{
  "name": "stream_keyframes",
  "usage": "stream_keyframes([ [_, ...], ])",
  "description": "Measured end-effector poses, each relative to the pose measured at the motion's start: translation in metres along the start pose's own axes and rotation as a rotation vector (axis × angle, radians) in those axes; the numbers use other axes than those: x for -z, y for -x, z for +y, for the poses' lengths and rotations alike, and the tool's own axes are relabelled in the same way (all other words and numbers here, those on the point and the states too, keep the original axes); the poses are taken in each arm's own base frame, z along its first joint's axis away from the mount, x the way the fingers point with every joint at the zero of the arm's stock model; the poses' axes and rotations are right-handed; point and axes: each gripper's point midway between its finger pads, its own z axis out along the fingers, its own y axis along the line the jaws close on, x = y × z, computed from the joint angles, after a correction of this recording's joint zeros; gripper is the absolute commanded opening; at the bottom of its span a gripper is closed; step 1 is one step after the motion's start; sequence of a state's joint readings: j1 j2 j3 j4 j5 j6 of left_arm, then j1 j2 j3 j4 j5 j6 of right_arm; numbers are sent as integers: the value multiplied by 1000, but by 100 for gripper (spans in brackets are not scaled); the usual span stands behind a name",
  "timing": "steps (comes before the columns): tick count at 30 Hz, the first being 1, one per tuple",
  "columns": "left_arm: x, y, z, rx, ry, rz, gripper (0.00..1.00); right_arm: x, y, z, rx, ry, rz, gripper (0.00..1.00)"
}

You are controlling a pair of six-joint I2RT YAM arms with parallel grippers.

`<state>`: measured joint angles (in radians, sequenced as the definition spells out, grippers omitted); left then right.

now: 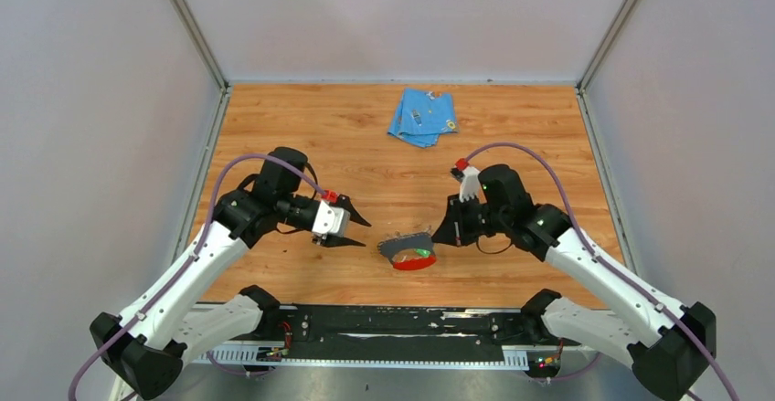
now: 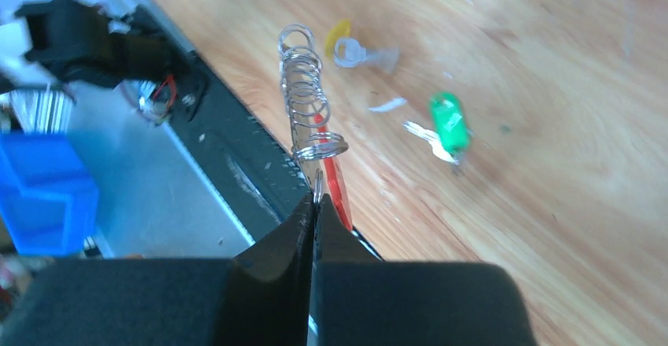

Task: Put the keys on the keyring
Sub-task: Pick up the keyring from the center of the board.

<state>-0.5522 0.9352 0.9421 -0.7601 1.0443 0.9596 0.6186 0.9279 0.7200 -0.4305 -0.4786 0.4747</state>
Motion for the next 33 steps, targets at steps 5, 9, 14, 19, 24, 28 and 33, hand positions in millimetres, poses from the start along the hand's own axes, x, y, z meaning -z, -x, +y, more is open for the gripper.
stream_keyframes([
  [5,1,20,11,96,40,-50,53,14,27,72,297,102,22,0],
  [9,5,41,23,124,104,-110,62,23,48,122,517,141,32,0],
  [14,12,60,21,125,156,-182,69,29,58,154,704,128,78,0],
  [19,11,64,20,186,172,-236,70,19,57,160,816,63,164,0],
  [24,0,56,11,238,118,-253,66,10,54,164,903,9,236,0],
  [28,-5,49,3,199,68,-239,59,14,50,160,939,-23,264,0],
  [33,-7,42,-3,153,29,-204,51,17,45,152,958,-58,294,0],
])
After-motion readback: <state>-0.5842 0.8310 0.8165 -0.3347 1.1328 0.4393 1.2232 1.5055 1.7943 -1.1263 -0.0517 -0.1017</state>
